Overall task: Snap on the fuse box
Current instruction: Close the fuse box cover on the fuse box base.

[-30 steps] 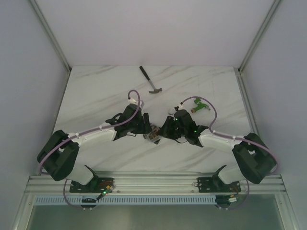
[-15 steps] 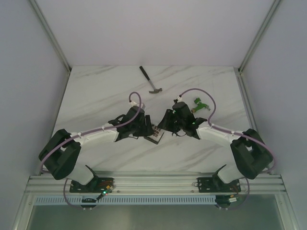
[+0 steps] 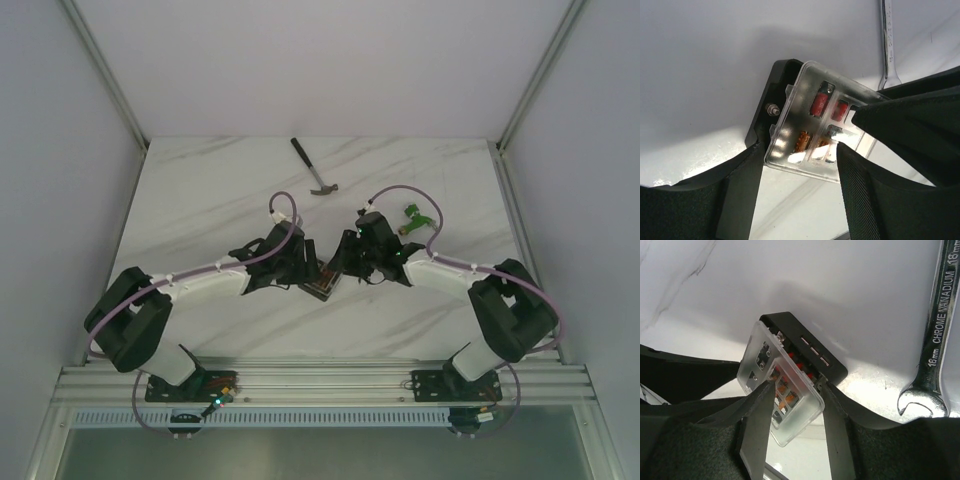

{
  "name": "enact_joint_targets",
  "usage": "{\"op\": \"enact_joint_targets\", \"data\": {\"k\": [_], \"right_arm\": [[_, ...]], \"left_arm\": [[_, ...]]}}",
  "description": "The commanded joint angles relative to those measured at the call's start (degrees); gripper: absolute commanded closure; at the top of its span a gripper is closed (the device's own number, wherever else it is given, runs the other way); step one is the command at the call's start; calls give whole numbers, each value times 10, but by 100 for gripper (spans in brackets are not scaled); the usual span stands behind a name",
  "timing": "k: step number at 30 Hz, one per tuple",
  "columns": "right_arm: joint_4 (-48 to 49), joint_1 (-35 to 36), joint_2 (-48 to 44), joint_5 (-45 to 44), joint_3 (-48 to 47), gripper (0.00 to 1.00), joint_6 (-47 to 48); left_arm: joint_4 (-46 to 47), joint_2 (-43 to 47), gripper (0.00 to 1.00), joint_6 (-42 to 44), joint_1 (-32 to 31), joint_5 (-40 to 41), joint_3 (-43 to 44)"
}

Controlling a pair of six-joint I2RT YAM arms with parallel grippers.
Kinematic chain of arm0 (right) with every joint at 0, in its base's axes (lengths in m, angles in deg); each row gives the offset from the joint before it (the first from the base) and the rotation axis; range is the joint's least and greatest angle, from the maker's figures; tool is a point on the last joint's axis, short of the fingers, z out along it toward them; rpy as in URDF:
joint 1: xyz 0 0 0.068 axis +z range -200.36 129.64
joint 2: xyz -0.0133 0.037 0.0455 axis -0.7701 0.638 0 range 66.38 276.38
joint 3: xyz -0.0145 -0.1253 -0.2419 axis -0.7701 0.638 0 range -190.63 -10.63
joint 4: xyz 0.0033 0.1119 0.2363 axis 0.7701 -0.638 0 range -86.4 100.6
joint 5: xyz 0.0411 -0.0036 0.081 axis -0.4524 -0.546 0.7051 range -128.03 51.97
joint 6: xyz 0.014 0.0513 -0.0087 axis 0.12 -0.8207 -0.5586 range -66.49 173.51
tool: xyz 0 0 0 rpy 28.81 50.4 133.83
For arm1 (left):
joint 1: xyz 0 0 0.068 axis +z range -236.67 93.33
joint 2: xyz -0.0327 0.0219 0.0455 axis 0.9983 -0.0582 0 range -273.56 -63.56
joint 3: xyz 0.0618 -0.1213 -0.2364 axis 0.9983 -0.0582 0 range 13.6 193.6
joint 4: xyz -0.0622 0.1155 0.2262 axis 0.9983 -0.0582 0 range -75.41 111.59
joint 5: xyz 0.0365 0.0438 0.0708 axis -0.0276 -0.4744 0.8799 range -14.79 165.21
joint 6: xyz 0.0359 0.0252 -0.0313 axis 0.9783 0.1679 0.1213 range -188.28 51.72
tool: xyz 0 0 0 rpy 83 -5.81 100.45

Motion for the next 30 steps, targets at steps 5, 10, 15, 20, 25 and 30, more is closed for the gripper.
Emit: {"op": "enact_joint_targets", "data": {"k": [5, 10, 15, 20, 25, 30], "right_arm": [[1, 3, -22, 9, 10, 47, -2], [-15, 5, -37, -6, 5, 41, 7], [-41, 5, -54, -36, 14, 36, 16], [-44, 10, -68, -37, 41, 37, 12], [-6, 22, -63, -13, 62, 45, -5], [21, 29, -45, 6, 64, 54, -12]], "left_arm": [[-38, -4, 30, 9, -1, 50, 29], [-42, 18, 26, 10, 0, 68, 27], [-47, 28, 21, 16, 13, 68, 15], [-25, 16, 18, 25, 24, 37, 4], [10, -8, 19, 28, 29, -3, 1], [23, -22, 25, 27, 33, -22, -8]]}}
